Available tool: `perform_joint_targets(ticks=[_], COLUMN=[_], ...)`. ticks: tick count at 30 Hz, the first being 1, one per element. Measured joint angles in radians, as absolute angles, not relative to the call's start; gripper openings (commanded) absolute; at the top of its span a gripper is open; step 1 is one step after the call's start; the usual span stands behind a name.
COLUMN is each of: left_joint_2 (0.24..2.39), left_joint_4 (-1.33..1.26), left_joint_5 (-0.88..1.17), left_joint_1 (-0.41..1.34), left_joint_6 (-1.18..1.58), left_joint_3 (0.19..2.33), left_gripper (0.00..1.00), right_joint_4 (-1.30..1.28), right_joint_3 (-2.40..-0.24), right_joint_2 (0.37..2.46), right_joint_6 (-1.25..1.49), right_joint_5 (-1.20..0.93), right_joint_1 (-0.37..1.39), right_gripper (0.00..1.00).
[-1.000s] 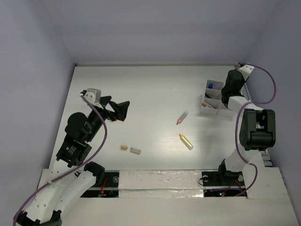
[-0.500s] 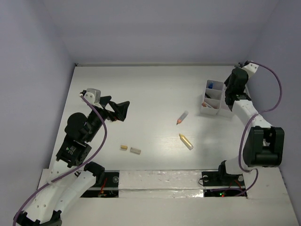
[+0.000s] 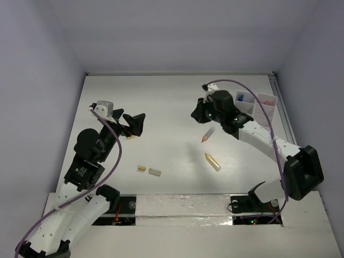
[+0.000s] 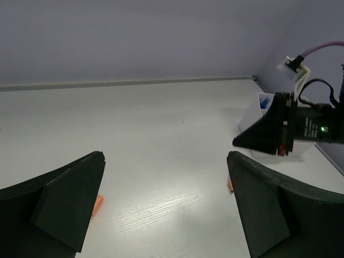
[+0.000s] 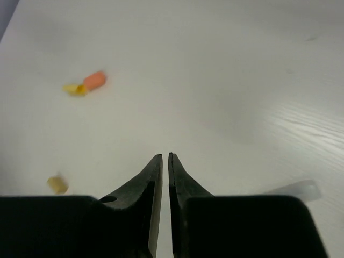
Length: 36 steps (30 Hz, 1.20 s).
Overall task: Sort the stationery into containers
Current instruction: Pick up the stationery from the center of the board.
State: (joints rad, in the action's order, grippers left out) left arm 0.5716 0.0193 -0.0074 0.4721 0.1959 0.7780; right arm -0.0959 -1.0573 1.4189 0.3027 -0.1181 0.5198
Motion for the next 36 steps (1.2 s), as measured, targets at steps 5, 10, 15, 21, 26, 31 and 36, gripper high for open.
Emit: perform_joint_targets(ticks=[5, 10, 15, 21, 26, 31, 36], left_joint_2=[0.567, 0.566, 0.558, 0.547, 0.546, 0.547, 0.547], left_joint_4=[0.02, 0.02, 0.02, 0.023, 0.023, 0.023, 0.023], left_joint_5=[-0.075, -0.146, -0.21, -0.285, -0.312, -0.315, -0.31], left_joint_1=[0.472, 0.472, 0.472, 0.472, 0.472, 0.472, 0.472], left_joint_6=[0.184, 0.175, 0.168, 0.165, 0.165, 0.165, 0.165], left_joint_3=[0.778, 0.777, 0.768, 0.759, 0.759, 0.759, 0.759], left_gripper=[0.96, 0.96, 0.99, 0.99, 0.99, 0.99, 0.99], right_joint_4=[-0.129, -0.134, -0.172, -0.204, -0.222, -0.224, -0.221], right_joint_3=[-1.108, -1.183, -1.275, -1.369, -1.448, -1.498, -1.509], right_joint_2=[1.487, 1.636, 1.808, 1.955, 2.044, 2.12, 2.123], right_joint_6=[0.281, 0.242, 0.205, 0.173, 0.157, 0.14, 0.134], right_joint_5=[-0.235, -0.29, -0.296, -0.234, -0.204, -0.132, -0.054], right_joint_1=[0.715, 0.904, 1.022, 1.119, 1.163, 1.187, 1.192], right_gripper=[0.69, 0.83, 0.8, 0.74, 0.62, 0.39, 0.03])
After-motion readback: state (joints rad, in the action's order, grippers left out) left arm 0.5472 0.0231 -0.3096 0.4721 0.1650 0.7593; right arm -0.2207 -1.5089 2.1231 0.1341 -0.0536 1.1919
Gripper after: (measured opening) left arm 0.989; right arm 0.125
